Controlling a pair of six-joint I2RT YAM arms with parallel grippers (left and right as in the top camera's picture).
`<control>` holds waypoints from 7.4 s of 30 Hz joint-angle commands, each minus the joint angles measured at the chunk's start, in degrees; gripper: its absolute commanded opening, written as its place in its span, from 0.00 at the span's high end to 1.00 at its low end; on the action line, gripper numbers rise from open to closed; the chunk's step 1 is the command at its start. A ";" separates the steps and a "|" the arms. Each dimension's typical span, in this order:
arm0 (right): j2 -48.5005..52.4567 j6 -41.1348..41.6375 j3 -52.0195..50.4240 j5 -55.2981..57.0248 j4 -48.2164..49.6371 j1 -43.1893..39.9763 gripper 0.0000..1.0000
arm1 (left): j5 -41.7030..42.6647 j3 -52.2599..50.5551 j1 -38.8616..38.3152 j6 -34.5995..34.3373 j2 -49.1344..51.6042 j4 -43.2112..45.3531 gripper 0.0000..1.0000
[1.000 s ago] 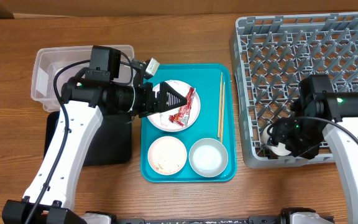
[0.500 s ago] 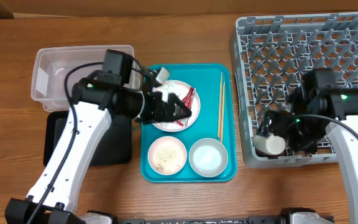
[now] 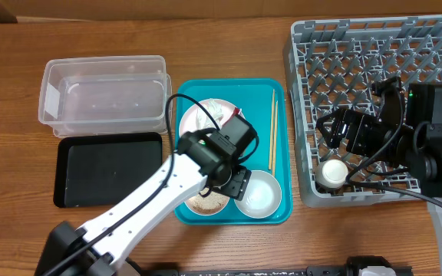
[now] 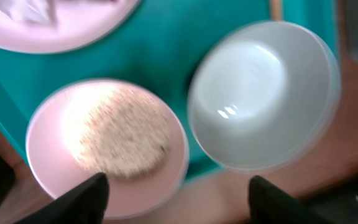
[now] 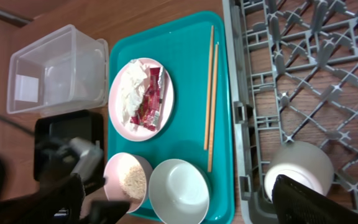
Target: Sort waste into correct bins and load items into the dishwasher
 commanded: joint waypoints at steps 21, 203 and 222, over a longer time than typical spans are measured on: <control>0.24 0.63 1.33 -0.94 -1.31 -0.17 0.02 | 2.16 -1.68 1.62 -16.41 14.29 6.16 0.81; 1.68 0.42 1.31 1.66 -3.23 -0.17 0.00 | -14.32 21.31 34.67 7.72 13.60 8.74 0.20; 1.70 0.44 1.27 1.66 -3.30 -0.17 0.00 | -8.90 18.53 9.40 8.52 24.74 10.95 0.35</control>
